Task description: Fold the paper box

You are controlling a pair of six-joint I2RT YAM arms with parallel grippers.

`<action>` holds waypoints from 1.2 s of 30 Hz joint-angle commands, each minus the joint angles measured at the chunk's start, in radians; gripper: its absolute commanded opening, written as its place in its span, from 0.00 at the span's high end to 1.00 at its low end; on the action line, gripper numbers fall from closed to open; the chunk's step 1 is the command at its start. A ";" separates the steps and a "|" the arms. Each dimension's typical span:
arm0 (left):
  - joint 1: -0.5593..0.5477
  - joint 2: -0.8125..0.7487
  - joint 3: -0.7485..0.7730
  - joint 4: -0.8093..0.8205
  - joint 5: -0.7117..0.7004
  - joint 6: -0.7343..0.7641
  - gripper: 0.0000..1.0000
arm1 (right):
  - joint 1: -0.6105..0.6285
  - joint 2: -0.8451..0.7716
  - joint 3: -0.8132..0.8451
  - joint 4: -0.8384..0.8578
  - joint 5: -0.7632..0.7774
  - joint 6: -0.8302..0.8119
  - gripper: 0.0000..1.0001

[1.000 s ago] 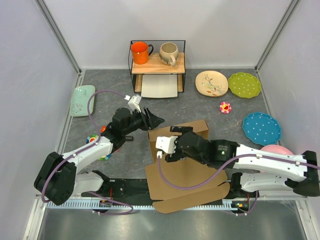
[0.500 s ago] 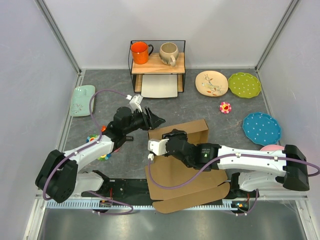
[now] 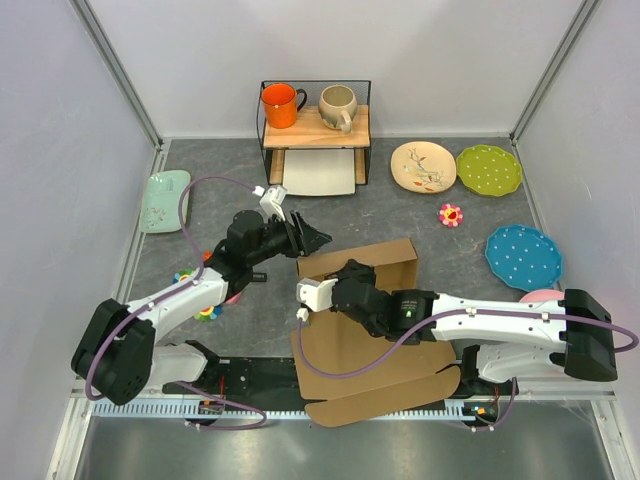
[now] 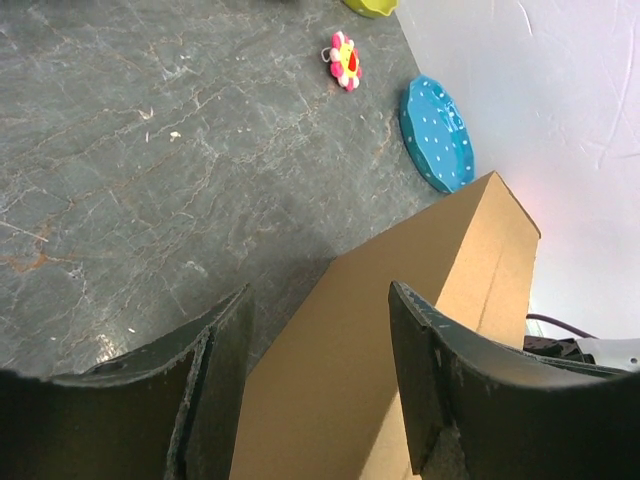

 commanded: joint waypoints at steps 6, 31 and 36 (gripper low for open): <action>0.043 -0.133 0.092 -0.163 -0.156 0.085 0.32 | 0.016 0.021 -0.024 0.153 0.167 -0.086 1.00; 0.131 -0.468 -0.028 -0.428 -0.606 0.016 0.26 | -0.291 0.563 0.139 1.418 0.123 -0.784 1.00; 0.145 -0.439 0.003 -0.425 -0.581 0.025 0.26 | -0.297 0.617 0.084 1.425 0.126 -0.753 0.98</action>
